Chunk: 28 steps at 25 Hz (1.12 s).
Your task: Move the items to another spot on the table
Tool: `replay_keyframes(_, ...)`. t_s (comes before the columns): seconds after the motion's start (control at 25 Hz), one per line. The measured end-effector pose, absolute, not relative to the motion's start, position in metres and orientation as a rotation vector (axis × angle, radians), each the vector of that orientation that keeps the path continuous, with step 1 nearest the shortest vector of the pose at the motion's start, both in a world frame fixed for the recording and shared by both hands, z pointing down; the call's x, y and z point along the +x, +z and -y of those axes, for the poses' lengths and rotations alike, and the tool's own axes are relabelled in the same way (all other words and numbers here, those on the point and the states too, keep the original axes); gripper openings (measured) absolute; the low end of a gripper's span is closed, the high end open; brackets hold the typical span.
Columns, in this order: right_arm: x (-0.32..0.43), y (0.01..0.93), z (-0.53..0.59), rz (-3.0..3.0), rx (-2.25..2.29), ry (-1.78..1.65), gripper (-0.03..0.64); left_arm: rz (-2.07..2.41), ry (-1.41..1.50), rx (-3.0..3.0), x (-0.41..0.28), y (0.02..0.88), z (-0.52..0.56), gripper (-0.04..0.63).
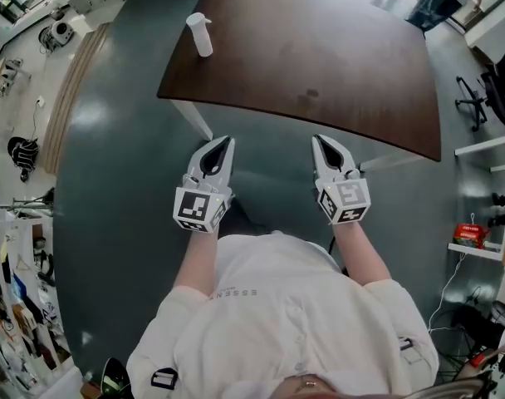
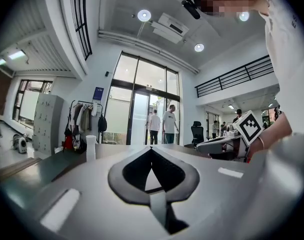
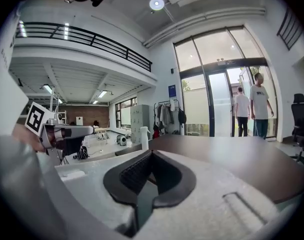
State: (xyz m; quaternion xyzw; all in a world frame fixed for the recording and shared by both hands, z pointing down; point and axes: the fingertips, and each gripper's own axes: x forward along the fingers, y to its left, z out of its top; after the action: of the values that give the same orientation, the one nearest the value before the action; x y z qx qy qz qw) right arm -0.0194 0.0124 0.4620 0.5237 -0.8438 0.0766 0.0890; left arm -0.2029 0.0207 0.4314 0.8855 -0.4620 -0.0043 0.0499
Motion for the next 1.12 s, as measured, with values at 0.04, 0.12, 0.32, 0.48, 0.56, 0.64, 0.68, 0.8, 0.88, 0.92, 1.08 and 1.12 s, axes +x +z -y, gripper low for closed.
replay_keyframes(0.04,-0.027,0.46,-0.001,2.509,1.56,0.223,-0.009,1.413,-0.021,2.702,-0.213,0.428,-0.008,0.011)
replay_keyframes(0.12,-0.047,0.456,0.024,2.507,1.569,0.21,-0.009,1.421,-0.034,2.712,-0.236,0.422,0.018,0.011)
replay_keyframes(0.32,-0.09,0.452,0.083,2.492,1.582,0.204,-0.009,1.421,-0.035,2.706,-0.285,0.418,0.077,0.011)
replay_keyframes(0.48,-0.125,0.452,0.129,2.489,1.575,0.207,-0.009,1.415,-0.033,2.705,-0.318,0.415,0.123,0.011)
replay_keyframes(0.56,-0.147,0.45,0.153,2.493,1.569,0.208,-0.009,1.418,-0.034,2.705,-0.339,0.411,0.147,0.011)
replay_keyframes(0.64,-0.166,0.448,0.176,2.498,1.566,0.204,-0.009,1.425,-0.035,2.704,-0.358,0.409,0.17,0.011)
replay_keyframes(0.68,-0.175,0.447,0.186,2.5,1.566,0.199,-0.009,1.425,-0.034,2.705,-0.366,0.409,0.18,0.011)
replay_keyframes(0.8,-0.198,0.445,0.213,2.498,1.572,0.18,-0.009,1.406,-0.028,2.714,-0.387,0.411,0.206,0.011)
replay_keyframes(0.88,-0.212,0.446,0.23,2.483,1.575,0.176,-0.009,1.379,-0.023,2.717,-0.397,0.413,0.221,0.011)
replay_keyframes(0.92,-0.218,0.448,0.237,2.474,1.57,0.178,-0.009,1.364,-0.018,2.72,-0.401,0.414,0.227,0.011)
replay_keyframes(1.08,-0.236,0.46,0.259,2.454,1.543,0.212,0.032,1.328,-0.003,2.72,-0.406,0.422,0.248,0.011)
replay_keyframes(1.12,-0.239,0.464,0.263,2.451,1.539,0.223,0.053,1.323,-0.005,2.715,-0.406,0.424,0.252,0.011)
